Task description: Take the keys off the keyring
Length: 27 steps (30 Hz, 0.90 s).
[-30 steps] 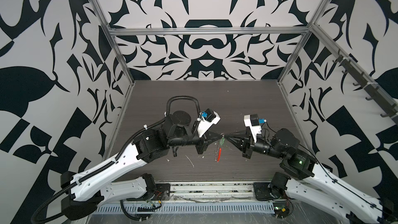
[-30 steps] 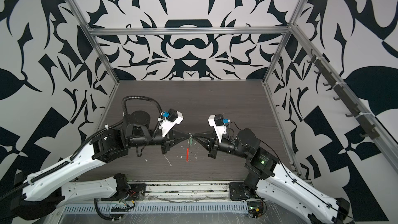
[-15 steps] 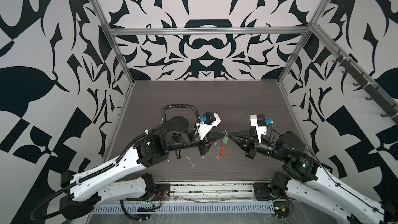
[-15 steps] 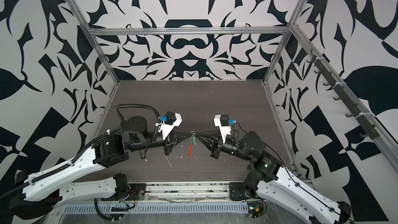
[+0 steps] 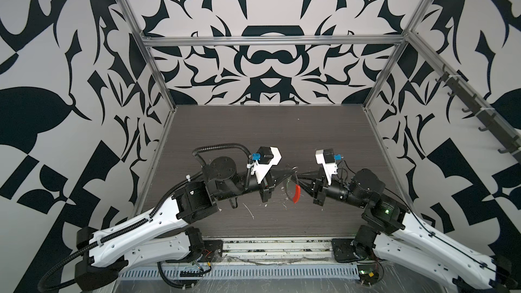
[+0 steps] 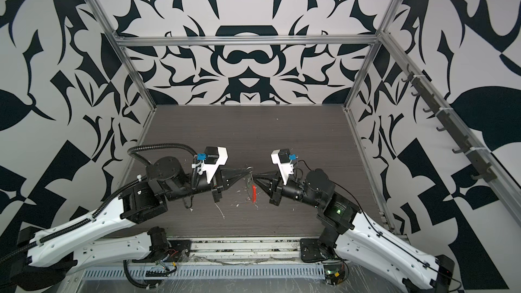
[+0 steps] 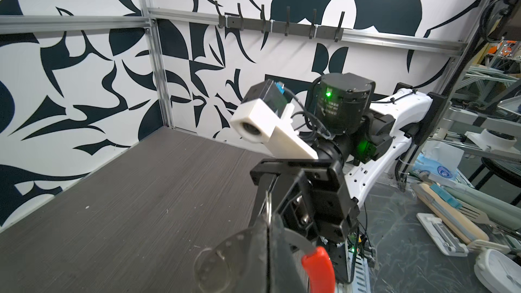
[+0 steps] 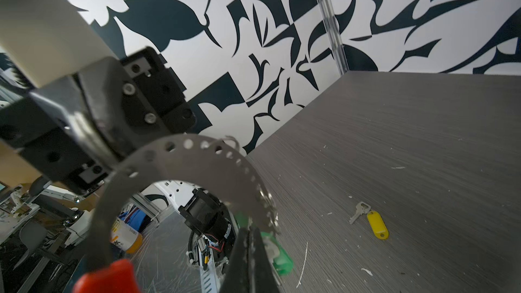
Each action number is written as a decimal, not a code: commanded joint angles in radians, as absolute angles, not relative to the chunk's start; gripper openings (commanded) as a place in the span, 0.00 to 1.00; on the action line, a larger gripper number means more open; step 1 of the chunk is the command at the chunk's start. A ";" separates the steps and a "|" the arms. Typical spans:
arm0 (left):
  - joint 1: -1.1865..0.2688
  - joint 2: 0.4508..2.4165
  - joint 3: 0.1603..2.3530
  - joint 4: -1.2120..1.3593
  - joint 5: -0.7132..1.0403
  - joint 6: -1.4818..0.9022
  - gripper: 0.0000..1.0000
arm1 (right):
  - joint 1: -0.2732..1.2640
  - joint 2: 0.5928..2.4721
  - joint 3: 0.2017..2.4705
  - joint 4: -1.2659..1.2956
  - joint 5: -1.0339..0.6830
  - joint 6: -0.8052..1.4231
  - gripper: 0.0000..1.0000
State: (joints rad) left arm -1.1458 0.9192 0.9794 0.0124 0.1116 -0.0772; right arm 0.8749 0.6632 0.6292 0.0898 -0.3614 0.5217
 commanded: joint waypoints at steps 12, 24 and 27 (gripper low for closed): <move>-1.149 0.806 0.937 -0.050 -0.034 -0.131 0.00 | 0.878 0.489 0.680 -0.181 -0.077 0.411 0.00; -1.148 0.734 0.809 -0.091 -0.216 -0.224 0.00 | 0.863 0.735 0.475 -0.038 -0.046 0.492 0.00; -1.150 0.723 0.778 -0.090 -0.221 -0.247 0.00 | 0.818 0.870 0.417 0.095 -0.123 0.529 0.00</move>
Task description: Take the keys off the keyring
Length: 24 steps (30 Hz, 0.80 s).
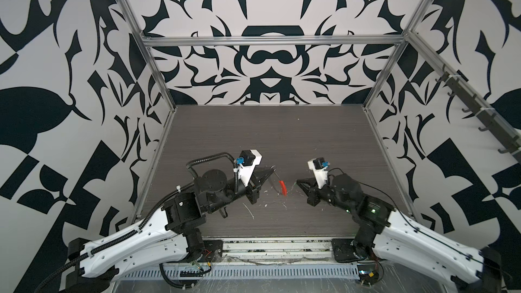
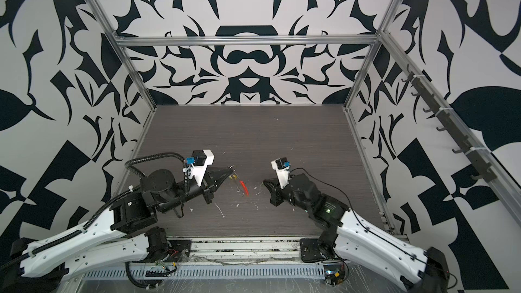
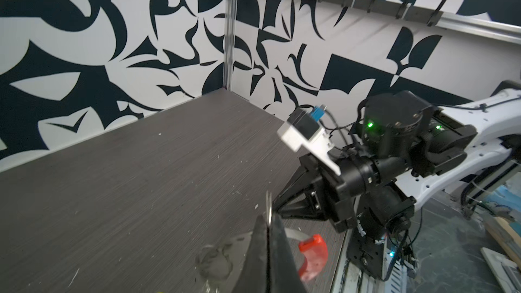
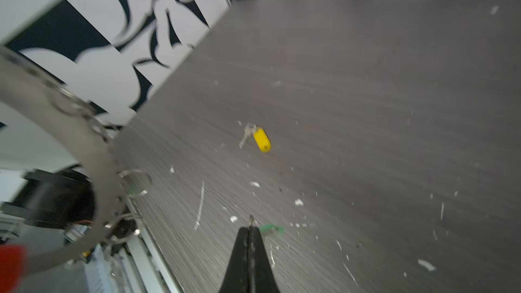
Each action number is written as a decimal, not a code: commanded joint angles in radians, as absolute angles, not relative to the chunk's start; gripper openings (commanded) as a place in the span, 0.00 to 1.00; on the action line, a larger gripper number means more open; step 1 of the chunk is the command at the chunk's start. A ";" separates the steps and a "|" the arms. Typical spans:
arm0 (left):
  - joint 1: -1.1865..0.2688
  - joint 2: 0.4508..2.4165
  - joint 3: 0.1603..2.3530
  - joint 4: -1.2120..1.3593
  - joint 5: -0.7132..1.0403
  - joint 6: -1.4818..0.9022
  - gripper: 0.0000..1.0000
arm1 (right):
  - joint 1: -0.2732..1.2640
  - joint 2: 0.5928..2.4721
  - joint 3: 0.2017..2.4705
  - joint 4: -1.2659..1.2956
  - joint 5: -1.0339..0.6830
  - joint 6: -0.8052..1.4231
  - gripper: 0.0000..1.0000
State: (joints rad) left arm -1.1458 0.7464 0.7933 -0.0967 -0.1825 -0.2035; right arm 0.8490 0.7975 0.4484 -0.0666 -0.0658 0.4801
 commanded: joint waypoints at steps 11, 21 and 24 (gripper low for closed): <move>-1.149 0.724 0.727 -0.071 -0.235 -0.282 0.00 | 0.754 1.320 0.400 0.398 -0.220 0.599 0.00; -1.150 0.779 0.728 -0.064 -0.220 -0.306 0.00 | 0.709 1.495 0.416 0.482 -0.188 0.642 0.27; -1.149 0.787 0.725 -0.065 -0.219 -0.305 0.00 | 0.706 1.456 0.408 0.495 -0.177 0.641 0.45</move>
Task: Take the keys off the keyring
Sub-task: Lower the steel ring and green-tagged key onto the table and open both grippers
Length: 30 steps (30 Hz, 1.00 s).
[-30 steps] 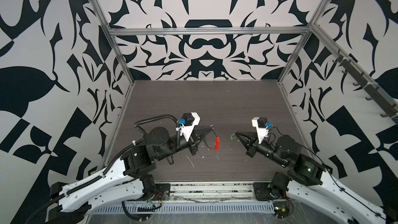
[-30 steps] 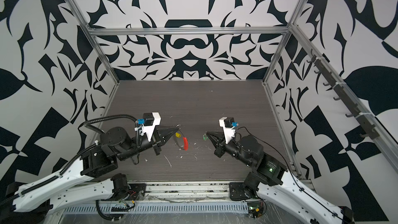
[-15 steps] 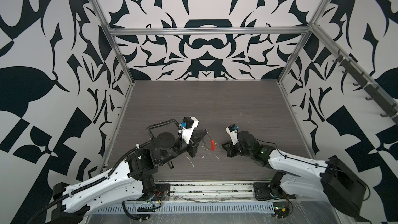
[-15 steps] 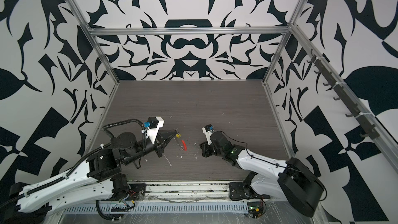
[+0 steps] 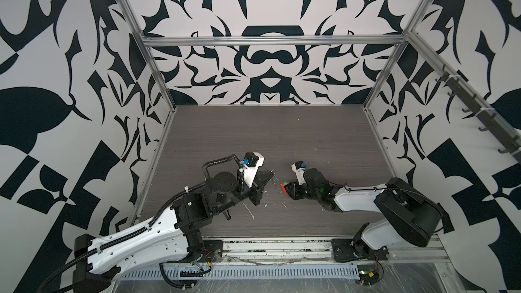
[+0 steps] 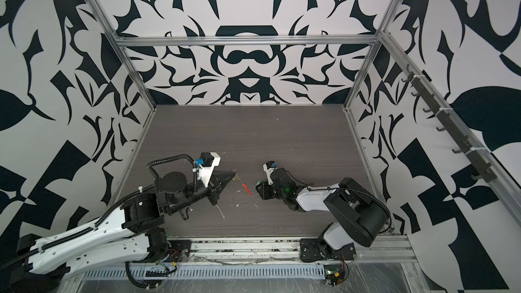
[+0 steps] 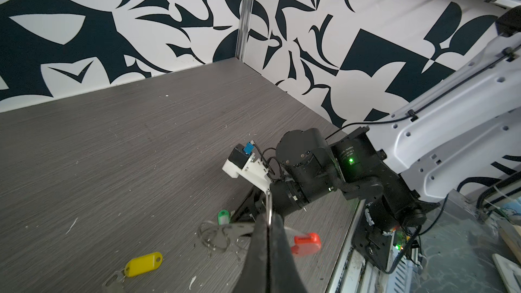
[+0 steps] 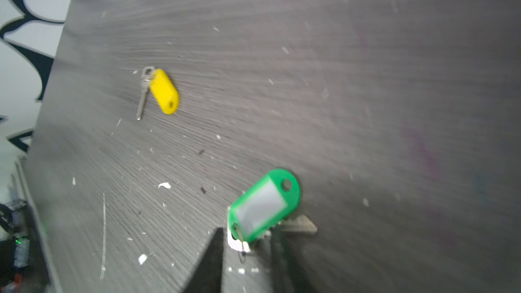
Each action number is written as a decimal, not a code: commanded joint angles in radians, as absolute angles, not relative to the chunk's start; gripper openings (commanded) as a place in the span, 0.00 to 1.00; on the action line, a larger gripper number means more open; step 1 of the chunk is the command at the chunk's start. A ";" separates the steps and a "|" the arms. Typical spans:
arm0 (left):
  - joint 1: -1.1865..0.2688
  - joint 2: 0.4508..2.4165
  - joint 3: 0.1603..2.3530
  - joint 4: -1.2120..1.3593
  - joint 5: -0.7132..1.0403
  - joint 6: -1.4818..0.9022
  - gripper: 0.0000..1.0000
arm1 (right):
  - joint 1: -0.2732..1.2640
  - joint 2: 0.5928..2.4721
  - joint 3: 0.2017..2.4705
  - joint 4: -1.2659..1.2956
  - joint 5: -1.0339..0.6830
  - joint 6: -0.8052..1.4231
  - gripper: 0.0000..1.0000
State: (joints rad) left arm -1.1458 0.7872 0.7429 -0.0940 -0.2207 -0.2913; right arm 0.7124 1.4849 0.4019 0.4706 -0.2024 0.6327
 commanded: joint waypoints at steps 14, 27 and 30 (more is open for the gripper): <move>-1.147 1.082 0.807 0.055 -0.046 -0.299 0.00 | 0.703 0.644 0.401 -0.063 0.439 0.536 0.53; -1.121 1.585 1.083 0.077 0.168 -0.354 0.00 | 0.702 0.380 0.507 -0.309 0.566 0.467 0.53; -1.089 1.674 1.122 0.095 0.200 -0.377 0.00 | 0.702 0.365 0.506 -0.320 0.567 0.467 0.53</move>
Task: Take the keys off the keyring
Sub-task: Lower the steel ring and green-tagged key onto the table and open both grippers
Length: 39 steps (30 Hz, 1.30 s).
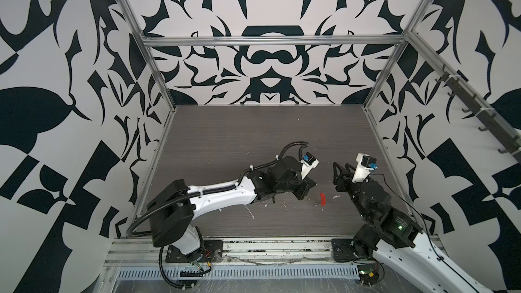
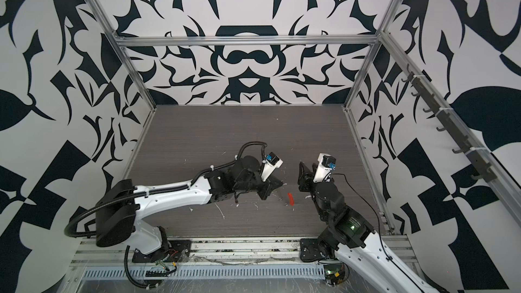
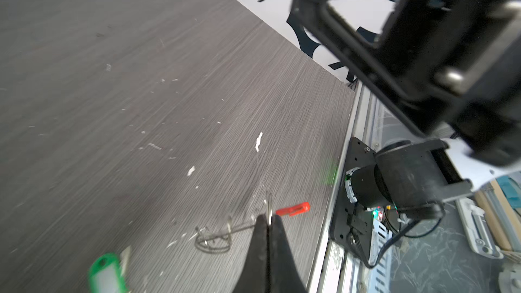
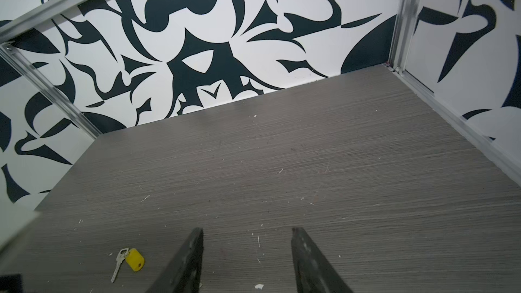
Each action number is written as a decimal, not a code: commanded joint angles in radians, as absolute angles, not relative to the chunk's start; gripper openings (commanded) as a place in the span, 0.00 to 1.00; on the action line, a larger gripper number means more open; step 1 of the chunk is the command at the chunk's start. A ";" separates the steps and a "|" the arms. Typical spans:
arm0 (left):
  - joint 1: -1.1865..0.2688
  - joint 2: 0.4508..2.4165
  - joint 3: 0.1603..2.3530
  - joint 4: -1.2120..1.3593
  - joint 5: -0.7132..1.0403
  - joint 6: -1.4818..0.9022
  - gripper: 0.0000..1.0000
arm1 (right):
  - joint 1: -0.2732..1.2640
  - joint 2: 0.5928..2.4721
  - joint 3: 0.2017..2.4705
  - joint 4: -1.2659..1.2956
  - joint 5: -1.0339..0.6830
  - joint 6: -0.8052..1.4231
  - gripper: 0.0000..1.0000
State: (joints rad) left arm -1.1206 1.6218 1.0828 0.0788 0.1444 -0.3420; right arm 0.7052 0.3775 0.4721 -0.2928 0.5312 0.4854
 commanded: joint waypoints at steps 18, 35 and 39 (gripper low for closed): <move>-0.885 1.943 1.208 0.270 0.251 -0.516 0.41 | 0.703 0.338 0.502 -0.372 0.522 0.495 0.56; -0.772 1.325 0.885 0.206 -0.106 -0.395 0.99 | 0.705 0.467 0.529 -0.335 0.484 0.438 1.00; -0.719 1.142 0.833 0.156 -0.302 -0.316 0.99 | 0.704 0.536 0.563 -0.343 0.498 0.435 1.00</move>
